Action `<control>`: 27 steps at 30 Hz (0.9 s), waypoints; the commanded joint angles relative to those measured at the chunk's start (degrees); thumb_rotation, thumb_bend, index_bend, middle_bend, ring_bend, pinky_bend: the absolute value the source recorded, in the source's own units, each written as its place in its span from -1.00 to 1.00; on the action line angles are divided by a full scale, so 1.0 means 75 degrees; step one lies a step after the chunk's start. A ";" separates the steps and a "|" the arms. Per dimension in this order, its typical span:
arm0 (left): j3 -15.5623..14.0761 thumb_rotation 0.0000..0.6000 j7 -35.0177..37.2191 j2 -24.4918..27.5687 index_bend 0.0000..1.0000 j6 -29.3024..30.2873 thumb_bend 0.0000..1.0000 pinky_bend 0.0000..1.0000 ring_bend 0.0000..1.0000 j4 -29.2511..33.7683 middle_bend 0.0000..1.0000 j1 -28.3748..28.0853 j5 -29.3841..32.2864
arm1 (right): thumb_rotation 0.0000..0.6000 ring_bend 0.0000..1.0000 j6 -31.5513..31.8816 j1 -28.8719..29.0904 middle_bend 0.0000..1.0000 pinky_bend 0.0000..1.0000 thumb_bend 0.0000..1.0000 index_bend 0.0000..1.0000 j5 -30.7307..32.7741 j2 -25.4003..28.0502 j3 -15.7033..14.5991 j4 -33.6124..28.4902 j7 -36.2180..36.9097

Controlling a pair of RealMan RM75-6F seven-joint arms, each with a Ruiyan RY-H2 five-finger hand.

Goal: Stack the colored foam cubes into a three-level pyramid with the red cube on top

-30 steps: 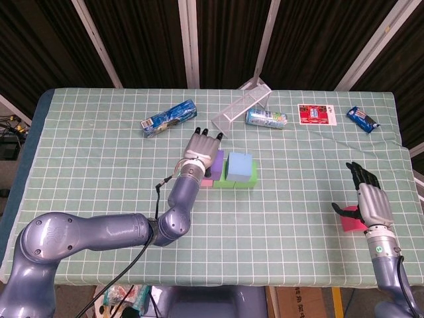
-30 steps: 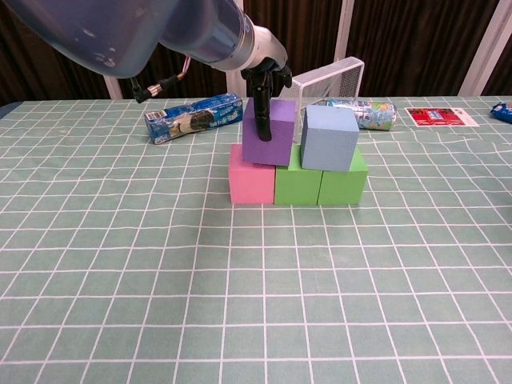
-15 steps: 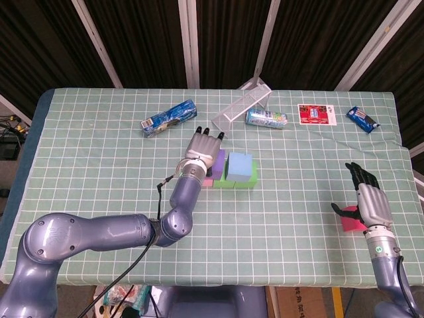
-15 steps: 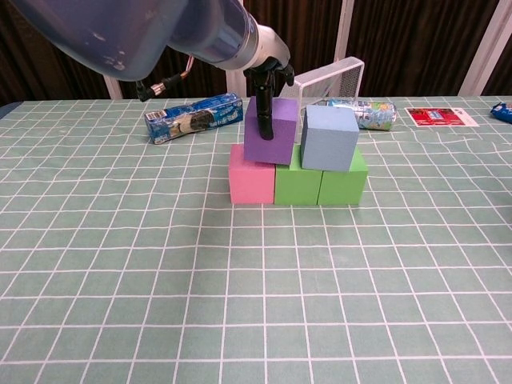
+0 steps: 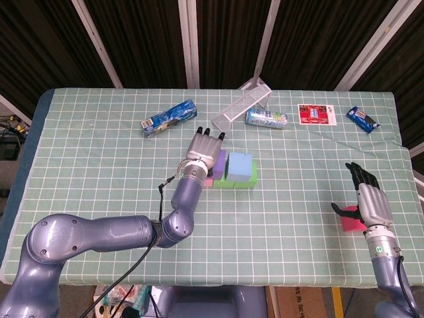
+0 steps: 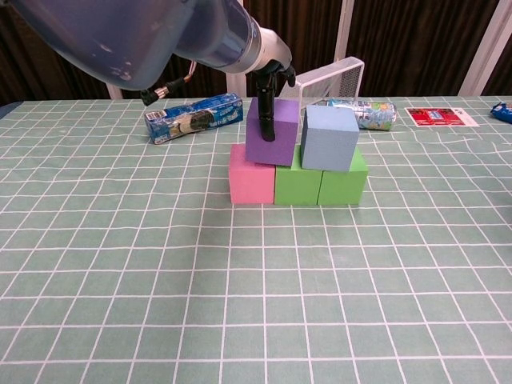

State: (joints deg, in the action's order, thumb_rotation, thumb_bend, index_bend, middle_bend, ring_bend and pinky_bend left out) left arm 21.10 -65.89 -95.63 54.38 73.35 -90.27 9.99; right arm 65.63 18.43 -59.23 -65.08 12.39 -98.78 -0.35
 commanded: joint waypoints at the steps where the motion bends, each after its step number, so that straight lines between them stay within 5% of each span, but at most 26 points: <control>1: 0.0018 1.00 -0.0001 -0.0012 -1.00 0.0013 -0.48 -0.93 -0.87 0.0006 -0.19 0.0019 -0.0016 | 1.00 -1.00 -0.0005 0.0001 -1.00 -1.00 -0.48 -1.00 0.0006 0.0003 0.0001 0.0000 0.0001; 27: 0.0171 1.00 -0.0132 -0.0059 -1.00 0.0298 -0.48 -0.93 -0.87 0.0143 -0.20 0.0139 -0.0213 | 1.00 -1.00 -0.0032 0.0003 -1.00 -1.00 -0.48 -1.00 0.0027 -0.0024 -0.0031 -0.0006 -0.0021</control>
State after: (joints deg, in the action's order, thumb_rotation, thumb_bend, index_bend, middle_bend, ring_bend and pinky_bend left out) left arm 22.35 -66.83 -96.08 56.54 74.35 -89.24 8.43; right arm 65.38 18.45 -59.03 -65.26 12.16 -98.83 -0.50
